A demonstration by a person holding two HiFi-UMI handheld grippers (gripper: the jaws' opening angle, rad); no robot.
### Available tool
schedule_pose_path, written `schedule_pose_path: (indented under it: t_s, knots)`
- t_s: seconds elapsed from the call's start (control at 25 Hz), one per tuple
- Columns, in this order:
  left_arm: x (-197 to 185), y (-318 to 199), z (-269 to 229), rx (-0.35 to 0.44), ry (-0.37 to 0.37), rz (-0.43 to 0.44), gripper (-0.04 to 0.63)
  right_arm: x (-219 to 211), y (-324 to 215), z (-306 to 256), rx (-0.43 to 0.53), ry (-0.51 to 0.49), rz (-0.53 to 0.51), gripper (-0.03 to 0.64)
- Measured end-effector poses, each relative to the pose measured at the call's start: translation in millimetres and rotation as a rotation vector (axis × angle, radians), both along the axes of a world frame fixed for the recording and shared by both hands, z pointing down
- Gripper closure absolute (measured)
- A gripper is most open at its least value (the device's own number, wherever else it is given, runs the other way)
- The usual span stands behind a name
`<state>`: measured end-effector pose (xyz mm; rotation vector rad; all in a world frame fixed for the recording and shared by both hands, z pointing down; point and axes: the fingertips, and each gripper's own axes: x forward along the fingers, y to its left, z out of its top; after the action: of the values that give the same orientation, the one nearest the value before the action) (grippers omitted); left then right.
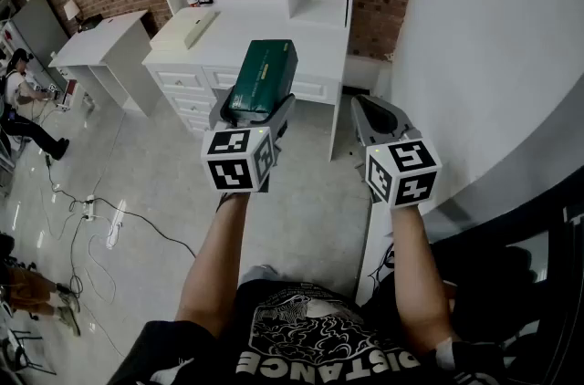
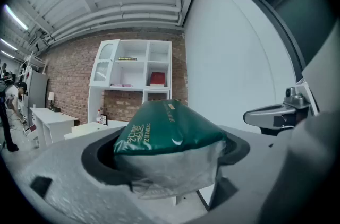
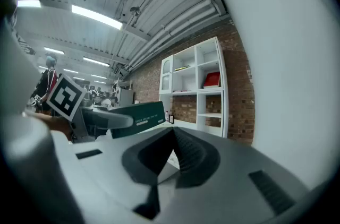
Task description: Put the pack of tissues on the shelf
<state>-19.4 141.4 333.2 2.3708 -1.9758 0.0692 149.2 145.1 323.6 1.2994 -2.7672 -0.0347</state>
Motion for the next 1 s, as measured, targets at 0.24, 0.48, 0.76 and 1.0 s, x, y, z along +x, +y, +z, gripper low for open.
schedule_pose_path:
  t_s: [0.24,0.48,0.76,1.0]
  knots:
    - [-4,-9,5,-0.001,-0.002,0.016,0.132,-7,-8,3,-0.002,-0.004,0.002,0.614]
    - [-25,-36,11,-0.002,0.006,0.034,0.132,-25,-31,9,-0.018,-0.020,0.029,0.614]
    - [-55,-93,7,0.010,0.003,0.091,0.132,-65,-84,7,-0.047,-0.033,0.066,0.614]
    - [-87,-138,-4,0.021,0.024,0.154,0.132,-106,-127,-7,-0.042,-0.028,0.116,0.614]
